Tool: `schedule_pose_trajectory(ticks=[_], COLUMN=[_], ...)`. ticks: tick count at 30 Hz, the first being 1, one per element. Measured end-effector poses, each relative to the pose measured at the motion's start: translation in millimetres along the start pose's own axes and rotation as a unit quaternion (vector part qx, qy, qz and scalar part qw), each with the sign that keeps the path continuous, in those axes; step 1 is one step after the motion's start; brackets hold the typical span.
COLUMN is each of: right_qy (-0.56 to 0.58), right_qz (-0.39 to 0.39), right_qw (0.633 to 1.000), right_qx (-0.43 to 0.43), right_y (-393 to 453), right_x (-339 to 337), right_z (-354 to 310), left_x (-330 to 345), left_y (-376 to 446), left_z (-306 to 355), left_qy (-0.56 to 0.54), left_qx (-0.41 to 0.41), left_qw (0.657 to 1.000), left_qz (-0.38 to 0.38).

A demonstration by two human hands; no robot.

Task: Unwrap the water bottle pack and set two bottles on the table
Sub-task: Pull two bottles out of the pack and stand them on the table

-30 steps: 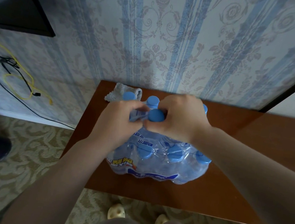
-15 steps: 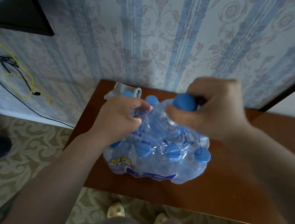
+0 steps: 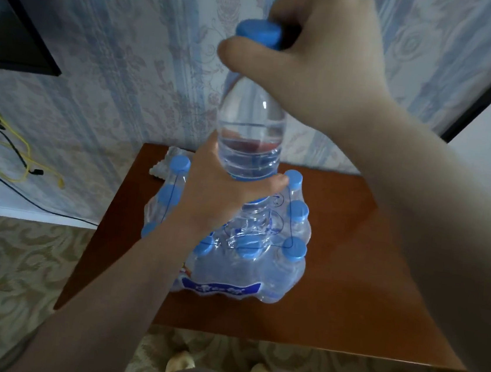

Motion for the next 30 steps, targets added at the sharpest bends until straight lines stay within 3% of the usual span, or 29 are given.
schedule_pose_trajectory(ticks=[4, 7, 10, 12, 15, 17, 19, 23, 27, 30], right_qy=[0.153, 0.335, 0.407, 0.401, 0.303, 0.232, 0.258, 0.448, 0.574, 0.556], right_qz=[-0.022, -0.038, -0.087, -0.112, -0.173, -0.23, -0.248, -0.213, -0.211, -0.176], right_qw=[0.987, 0.934, 0.9, 0.895, 0.914, 0.926, 0.918, 0.854, 0.777, 0.788], right_qx=[0.043, 0.118, 0.131, 0.158, 0.207, 0.189, 0.173, 0.159, 0.15, 0.197], right_y=[-13, -33, -46, -57, -82, -98, -107, -89, -70, -70], right_x=[17, 33, 51, 63, 82, 95, 102, 92, 68, 49], right_z=[20, 45, 64, 84, 113, 114, 101, 70, 65, 90], left_x=[-4, 1, 0, -10, -38, -50, -54, -30, 16, 55], left_y=[3, 3, 4, 5, 9, 11, 11, 16, 31, 37], left_z=[-5, -7, -3, 5, 2, -5, -5, 16, 30, 47], left_qy=[-0.005, -0.023, -0.064, -0.071, -0.104, -0.13, -0.141, -0.155, -0.25, -0.275], left_qx=[-0.009, -0.024, -0.01, 0.023, 0.02, 0.007, 0.004, 0.025, -0.013, -0.01], left_qw=[1.0, 0.999, 0.998, 0.997, 0.988, 0.982, 0.981, 0.986, 0.965, 0.947], left_qz=[0.024, 0.005, 0.007, 0.036, 0.111, 0.135, 0.133, 0.049, -0.074, -0.167])
Point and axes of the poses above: each hand's wrist, its own y-axis towards the middle knuckle, its own x-axis out of the palm, z = x × y, the point moved 10 cm from there along y, towards the middle knuckle, and after that the axes turned 6 degrees about y, right-handed, at the moved point
